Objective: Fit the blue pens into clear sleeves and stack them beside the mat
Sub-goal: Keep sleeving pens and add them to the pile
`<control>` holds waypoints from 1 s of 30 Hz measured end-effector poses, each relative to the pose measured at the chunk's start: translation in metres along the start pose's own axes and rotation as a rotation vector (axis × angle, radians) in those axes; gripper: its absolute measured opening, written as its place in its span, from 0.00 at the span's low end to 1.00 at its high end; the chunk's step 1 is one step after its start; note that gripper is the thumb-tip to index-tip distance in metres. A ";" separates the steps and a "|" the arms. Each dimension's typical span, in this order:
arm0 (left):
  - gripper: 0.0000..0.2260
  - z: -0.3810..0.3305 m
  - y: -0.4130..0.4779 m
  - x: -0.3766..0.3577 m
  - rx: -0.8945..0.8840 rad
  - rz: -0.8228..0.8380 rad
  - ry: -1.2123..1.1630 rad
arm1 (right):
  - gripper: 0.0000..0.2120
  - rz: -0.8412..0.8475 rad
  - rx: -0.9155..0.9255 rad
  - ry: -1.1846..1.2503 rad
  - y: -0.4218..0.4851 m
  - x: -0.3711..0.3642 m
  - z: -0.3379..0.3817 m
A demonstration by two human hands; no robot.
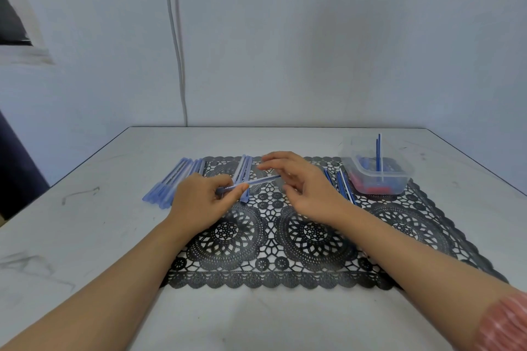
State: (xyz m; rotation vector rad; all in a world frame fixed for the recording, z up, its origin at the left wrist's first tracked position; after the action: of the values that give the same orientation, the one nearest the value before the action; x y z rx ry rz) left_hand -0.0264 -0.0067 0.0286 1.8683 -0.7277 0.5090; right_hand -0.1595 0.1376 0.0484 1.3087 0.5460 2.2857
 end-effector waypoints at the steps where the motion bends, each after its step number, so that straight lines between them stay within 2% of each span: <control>1: 0.20 0.000 0.000 0.000 0.004 -0.001 -0.001 | 0.28 -0.029 0.003 0.001 0.000 0.002 0.002; 5: 0.20 0.000 0.000 0.001 0.018 -0.005 -0.030 | 0.29 -0.222 0.001 -0.060 0.002 0.012 0.004; 9: 0.21 0.000 0.000 0.001 0.025 -0.013 -0.027 | 0.23 -0.321 -0.102 -0.209 0.002 0.021 -0.009; 11: 0.21 0.001 0.000 0.001 0.034 -0.014 -0.026 | 0.18 -0.272 -0.213 -0.286 0.003 0.023 -0.017; 14: 0.22 0.002 0.000 0.001 0.049 -0.007 -0.025 | 0.11 -0.108 -0.349 -0.431 0.002 0.020 -0.029; 17: 0.22 0.002 0.000 0.001 0.058 -0.007 -0.026 | 0.15 0.086 -0.454 -0.576 0.001 0.015 -0.034; 20: 0.22 0.003 0.000 0.001 0.064 -0.005 -0.026 | 0.19 0.193 -0.500 -0.617 0.000 0.013 -0.032; 24: 0.25 0.005 0.000 0.000 0.067 -0.006 -0.016 | 0.15 0.252 -0.519 -0.601 -0.001 0.012 -0.029; 30: 0.24 0.005 0.000 0.000 0.076 0.000 -0.010 | 0.10 0.238 -0.526 -0.555 0.002 0.010 -0.032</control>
State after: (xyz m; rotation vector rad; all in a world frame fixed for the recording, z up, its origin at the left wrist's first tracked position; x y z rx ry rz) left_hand -0.0261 -0.0114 0.0264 1.9425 -0.7238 0.5346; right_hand -0.1929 0.1382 0.0413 1.6743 -0.3889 1.9020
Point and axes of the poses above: each hand's wrist, its own y-axis towards the middle knuckle, its own x-axis out of the back of the hand, z = x × y, the point moved 4 cm from there along y, towards the middle knuckle, and after that the axes turned 8 degrees about -y, right-handed, at the moved point
